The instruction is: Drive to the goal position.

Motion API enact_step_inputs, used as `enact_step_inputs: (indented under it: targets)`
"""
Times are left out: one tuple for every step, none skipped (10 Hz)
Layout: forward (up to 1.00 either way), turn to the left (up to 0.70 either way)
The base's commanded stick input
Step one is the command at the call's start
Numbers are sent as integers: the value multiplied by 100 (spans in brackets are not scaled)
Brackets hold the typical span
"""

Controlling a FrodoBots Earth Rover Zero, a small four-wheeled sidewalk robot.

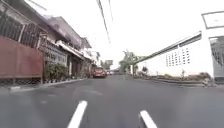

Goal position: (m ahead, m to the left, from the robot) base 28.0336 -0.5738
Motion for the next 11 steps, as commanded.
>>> enact_step_inputs:
  targets:
    - [100,0]
    - [100,-32]
    - [100,-40]
    - [100,-37]
    - [100,0]
    - [100,0]
    - [100,0]
    - [100,0]
    - [100,0]
    - [100,0]
    - [100,0]
